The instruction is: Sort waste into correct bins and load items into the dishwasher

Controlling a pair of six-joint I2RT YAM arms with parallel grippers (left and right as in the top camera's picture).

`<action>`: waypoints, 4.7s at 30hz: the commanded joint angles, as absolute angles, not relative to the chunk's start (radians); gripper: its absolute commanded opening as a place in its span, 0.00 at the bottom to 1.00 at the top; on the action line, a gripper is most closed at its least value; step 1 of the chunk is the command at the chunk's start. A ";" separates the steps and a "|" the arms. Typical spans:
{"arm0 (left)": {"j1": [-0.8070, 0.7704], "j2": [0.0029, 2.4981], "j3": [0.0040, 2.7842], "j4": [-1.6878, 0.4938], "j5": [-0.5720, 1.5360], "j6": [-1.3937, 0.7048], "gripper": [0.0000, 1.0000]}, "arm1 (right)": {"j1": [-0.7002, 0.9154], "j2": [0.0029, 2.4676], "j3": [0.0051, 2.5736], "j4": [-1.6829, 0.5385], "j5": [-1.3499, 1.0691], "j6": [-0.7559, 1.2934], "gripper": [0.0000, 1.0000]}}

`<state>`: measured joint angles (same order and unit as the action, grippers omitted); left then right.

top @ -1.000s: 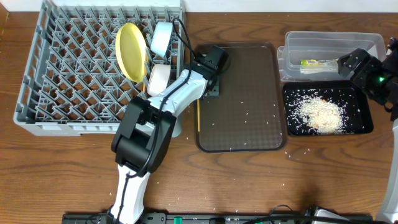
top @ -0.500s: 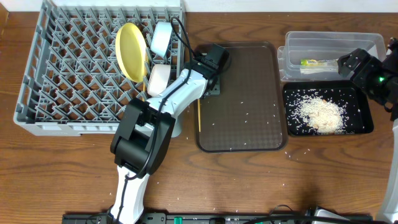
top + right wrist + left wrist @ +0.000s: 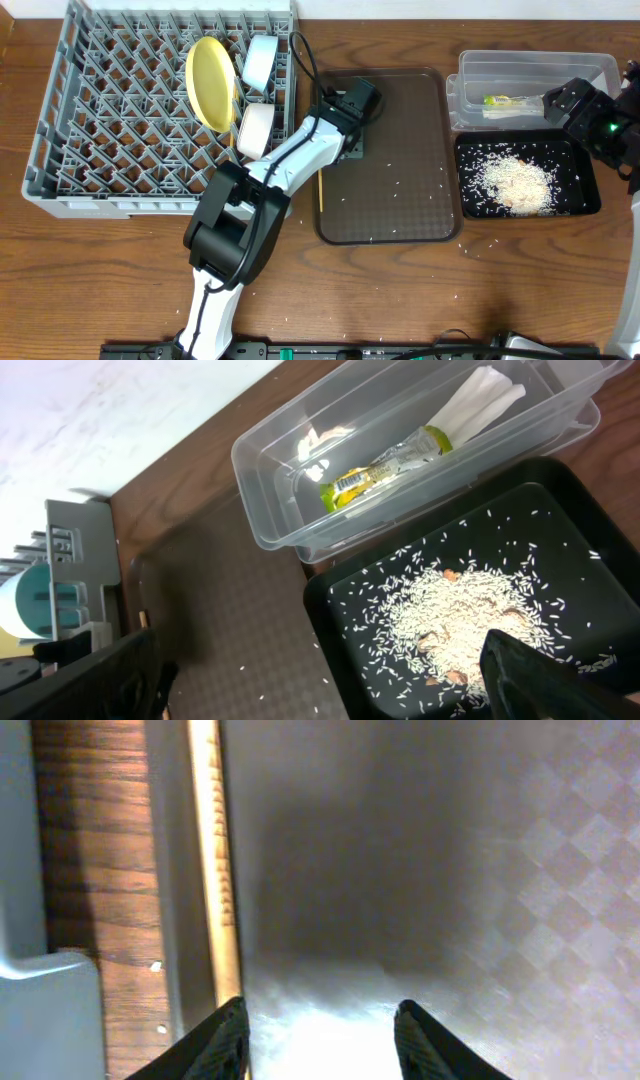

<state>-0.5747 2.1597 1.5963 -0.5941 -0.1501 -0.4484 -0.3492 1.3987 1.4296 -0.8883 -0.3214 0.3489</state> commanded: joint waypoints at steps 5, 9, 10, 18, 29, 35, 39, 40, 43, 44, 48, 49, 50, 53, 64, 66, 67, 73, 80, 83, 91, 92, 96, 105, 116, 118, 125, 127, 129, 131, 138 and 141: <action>-0.568 2.138 1.574 -0.592 -0.222 -0.485 0.49 | -0.350 1.401 1.444 -0.887 -0.322 0.355 0.99; -0.568 2.161 1.570 -0.593 -0.221 -0.497 0.49 | -0.350 1.401 1.444 -0.887 -0.322 0.355 0.99; -0.568 2.170 1.570 -0.593 -0.221 -0.502 0.49 | -0.350 1.401 1.444 -0.887 -0.322 0.355 0.99; -0.564 2.213 1.569 -0.581 -0.221 -0.565 0.50 | -0.350 1.401 1.444 -0.887 -0.322 0.355 0.99; -0.555 2.312 1.569 -0.599 0.061 -0.649 0.49 | -0.350 1.401 1.444 -0.887 -0.322 0.355 0.99; -0.580 2.312 1.569 -0.600 0.204 -0.649 0.20 | -0.350 1.401 1.444 -0.887 -0.322 0.355 0.99; -0.598 2.299 1.570 -0.601 0.263 -0.629 0.08 | -0.350 1.401 1.444 -0.887 -0.322 0.355 0.99; -0.599 2.288 1.573 -0.603 0.274 -0.607 0.07 | -0.350 1.401 1.444 -0.887 -0.322 0.355 0.99; -0.599 2.239 1.602 -0.637 0.276 -0.538 0.08 | -0.350 1.401 1.444 -0.887 -0.322 0.355 0.99; -0.599 2.223 1.609 -0.644 0.275 -0.520 0.08 | -0.350 1.401 1.444 -0.887 -0.322 0.355 0.99; -0.599 2.030 1.618 -0.669 0.159 -0.427 0.07 | -0.350 1.401 1.444 -0.887 -0.322 0.355 0.99; -0.598 1.990 1.618 -0.681 0.119 -0.413 0.07 | -0.350 1.401 1.444 -0.887 -0.322 0.355 0.99; -0.595 1.925 1.618 -0.702 0.053 -0.387 0.07 | -0.350 1.401 1.444 -0.886 -0.322 0.355 0.99; -0.580 1.797 1.618 -0.744 -0.071 -0.327 0.07 | -0.350 1.401 1.444 -0.887 -0.322 0.355 0.99; -0.408 1.565 1.613 -0.834 -0.314 -0.066 0.08 | -0.350 1.401 1.444 -0.887 -0.322 0.355 0.99; -0.410 1.573 1.601 -0.837 -0.249 -0.102 0.07 | -0.350 1.401 1.444 -0.887 -0.322 0.355 0.99; -0.417 1.579 1.592 -0.837 -0.222 -0.142 0.07 | -0.350 1.401 1.444 -0.887 -0.322 0.355 0.99; -0.524 1.668 1.571 -0.837 -0.133 -0.380 0.30 | -0.350 1.401 1.444 -0.887 -0.322 0.355 0.99; -0.648 1.874 1.571 -0.821 -0.134 -0.585 0.31 | -0.350 1.401 1.444 -0.887 -0.322 0.355 0.99; -0.674 1.970 1.571 -0.815 -0.115 -0.646 0.31 | -0.350 1.401 1.444 -0.887 -0.322 0.355 0.99; -0.704 2.129 1.571 -0.717 0.011 -0.699 0.31 | -0.350 1.401 1.444 -0.887 -0.322 0.355 0.99; -0.706 2.140 1.571 -0.707 0.018 -0.720 0.31 | -0.350 1.401 1.444 -0.887 -0.322 0.355 0.99; -0.715 2.159 1.571 -0.682 0.019 -0.747 0.31 | -0.350 1.401 1.444 -0.887 -0.322 0.355 0.99; -0.746 2.159 1.571 -0.637 0.013 -0.747 0.31 | -0.350 1.401 1.444 -0.887 -0.322 0.355 0.99; -0.759 2.191 1.570 -0.627 -0.020 -0.750 0.31 | -0.350 1.401 1.444 -0.887 -0.322 0.355 0.99; -0.759 2.196 1.569 -0.627 -0.026 -0.750 0.31 | -0.350 1.401 1.444 -0.887 -0.322 0.355 0.99; -0.759 2.200 1.569 -0.642 -0.043 -0.750 0.30 | -0.350 1.401 1.444 -0.887 -0.322 0.355 0.99; -0.759 2.195 1.569 -0.646 -0.041 -0.750 0.30 | -0.350 1.401 1.444 -0.887 -0.322 0.355 0.99; -0.759 2.186 1.573 -0.652 -0.041 -0.750 0.30 | -0.350 1.401 1.444 -0.887 -0.322 0.355 0.99; -0.759 2.175 1.581 -0.662 -0.041 -0.749 0.30 | -0.350 1.401 1.444 -0.887 -0.322 0.355 0.99; -0.759 2.157 1.590 -0.703 -0.092 -0.738 0.30 | -0.350 1.401 1.444 -0.887 -0.322 0.355 0.99; -0.759 2.157 1.590 -0.710 -0.099 -0.738 0.30 | -0.350 1.401 1.444 -0.887 -0.322 0.355 0.99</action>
